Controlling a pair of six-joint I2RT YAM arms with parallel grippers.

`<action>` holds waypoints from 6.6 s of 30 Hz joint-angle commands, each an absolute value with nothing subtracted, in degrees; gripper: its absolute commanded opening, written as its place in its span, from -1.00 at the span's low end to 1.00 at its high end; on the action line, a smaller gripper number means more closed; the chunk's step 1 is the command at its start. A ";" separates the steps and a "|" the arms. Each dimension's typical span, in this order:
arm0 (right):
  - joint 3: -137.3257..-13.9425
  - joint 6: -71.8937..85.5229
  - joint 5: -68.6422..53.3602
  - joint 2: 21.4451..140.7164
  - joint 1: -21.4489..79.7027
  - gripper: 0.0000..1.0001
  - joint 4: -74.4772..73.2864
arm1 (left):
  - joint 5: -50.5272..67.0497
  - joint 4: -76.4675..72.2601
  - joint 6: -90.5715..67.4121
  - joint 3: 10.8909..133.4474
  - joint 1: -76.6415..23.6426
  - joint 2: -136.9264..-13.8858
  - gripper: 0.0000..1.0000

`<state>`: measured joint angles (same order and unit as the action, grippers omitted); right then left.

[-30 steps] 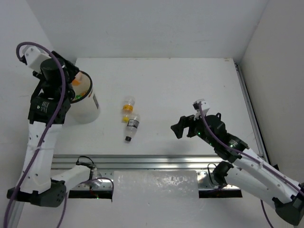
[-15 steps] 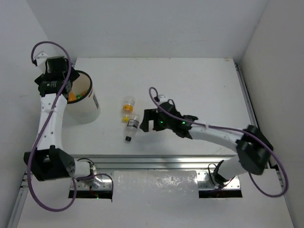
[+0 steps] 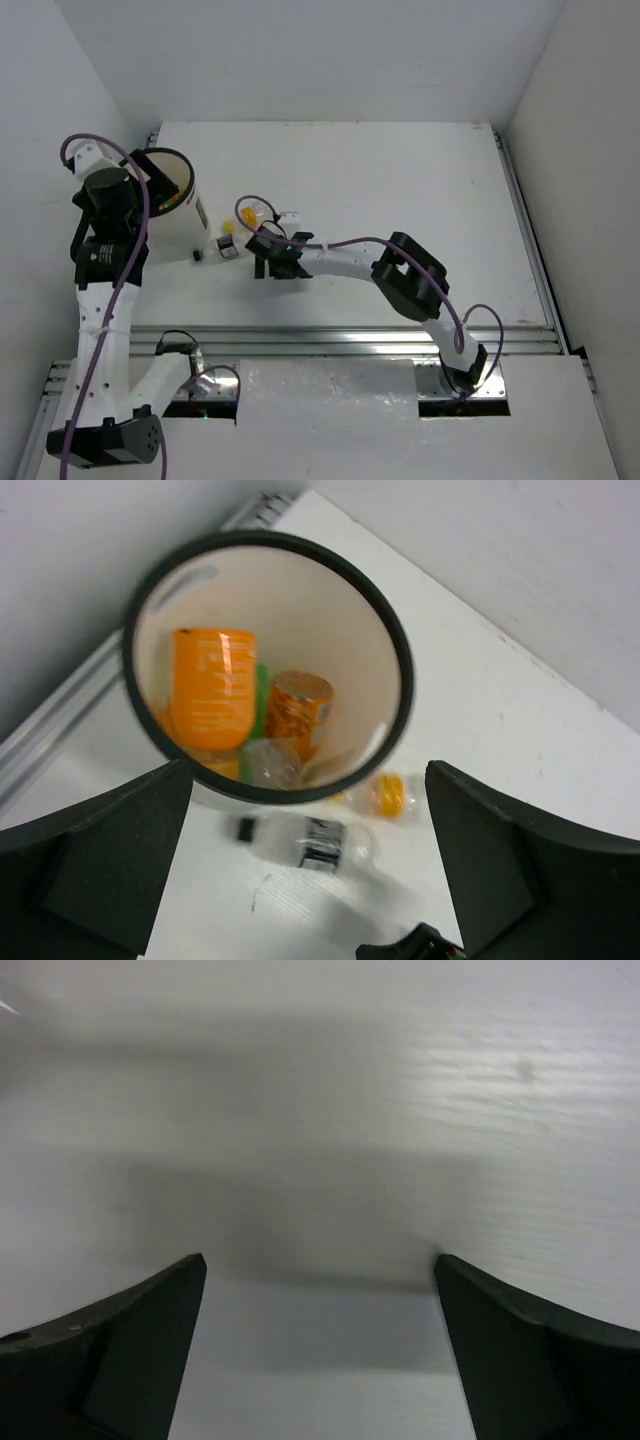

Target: Put the plastic bottles in the bin

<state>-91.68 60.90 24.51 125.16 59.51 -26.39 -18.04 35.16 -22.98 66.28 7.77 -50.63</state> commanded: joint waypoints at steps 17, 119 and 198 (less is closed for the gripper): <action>-70.04 54.76 25.13 109.52 59.24 0.98 -9.49 | -6.68 34.19 -19.60 60.30 4.04 -46.41 0.99; -30.59 24.78 20.22 41.84 56.60 0.98 -8.44 | -47.19 48.60 -12.41 113.54 -11.41 -89.36 0.99; -40.85 29.79 28.81 38.67 54.76 0.98 -34.69 | -15.19 43.86 -17.58 88.35 4.16 -71.92 0.99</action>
